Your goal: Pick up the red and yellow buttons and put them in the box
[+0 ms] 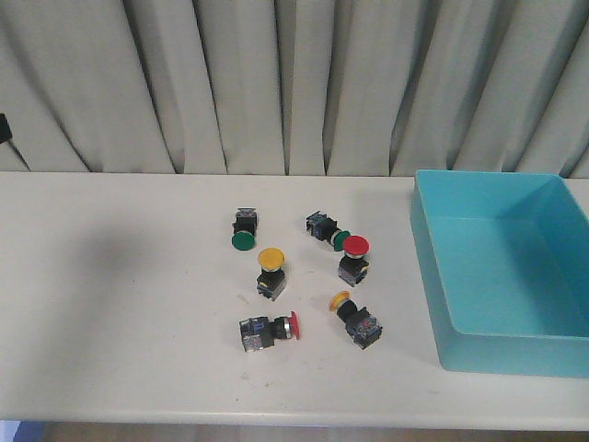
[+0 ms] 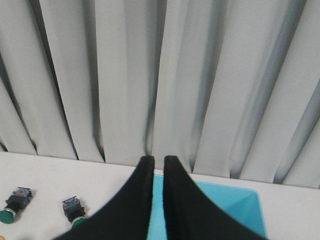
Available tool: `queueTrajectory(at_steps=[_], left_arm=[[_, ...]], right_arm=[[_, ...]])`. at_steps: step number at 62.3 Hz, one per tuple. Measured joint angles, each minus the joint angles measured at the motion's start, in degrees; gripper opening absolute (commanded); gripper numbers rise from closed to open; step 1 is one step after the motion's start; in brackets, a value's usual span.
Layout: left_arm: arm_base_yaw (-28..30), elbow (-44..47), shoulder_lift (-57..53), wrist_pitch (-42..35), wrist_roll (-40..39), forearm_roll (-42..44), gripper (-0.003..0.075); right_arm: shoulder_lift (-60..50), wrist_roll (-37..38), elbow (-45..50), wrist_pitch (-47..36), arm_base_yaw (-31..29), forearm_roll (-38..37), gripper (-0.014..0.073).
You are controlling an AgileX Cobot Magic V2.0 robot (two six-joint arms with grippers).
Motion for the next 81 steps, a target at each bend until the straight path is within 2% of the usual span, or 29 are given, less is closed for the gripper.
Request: queueTrajectory(at_steps=[6,11,15,20,26,39,52,63,68,81], left_arm=[[-1.7,-3.4,1.3,0.2,2.7,0.0,0.0169],[-4.1,-7.2,3.2,1.1,3.6,0.0,0.0301],[-6.6,-10.5,5.3,2.4,3.9,0.0,0.0402],[-10.3,-14.2,8.5,4.3,4.0,0.0,0.0532],[-15.2,-18.6,12.9,6.3,4.0,0.0,0.0617],[-26.5,-30.2,26.0,10.8,4.0,-0.1,0.0616],[-34.2,-47.1,43.3,18.9,4.0,-0.3,0.0596],[-37.7,-61.2,58.1,26.6,5.1,-0.3,0.0594],[-38.6,-65.9,62.9,27.7,6.2,-0.3,0.0594],[-38.9,-69.1,69.8,26.5,6.4,-0.3,0.0594]], right_arm=[[0.0,-1.5,0.0,0.7,0.0,0.1,0.0351],[0.0,-1.8,0.0,2.1,0.0,0.1,0.0494],[0.0,-1.9,0.0,3.2,0.0,0.1,0.0575],[0.0,-2.0,0.0,4.2,0.0,0.1,0.0629],[0.0,-2.0,0.0,5.6,0.0,0.4,0.0634],[1.3,-1.9,0.0,10.2,0.0,0.7,0.0605],[5.0,-1.8,0.0,13.7,0.0,1.3,0.0590],[6.9,-1.8,0.0,14.5,0.0,1.3,0.0590],[7.0,-1.8,0.0,14.4,0.0,1.3,0.0590],[7.0,-1.5,0.0,14.4,0.0,1.3,0.0590]])
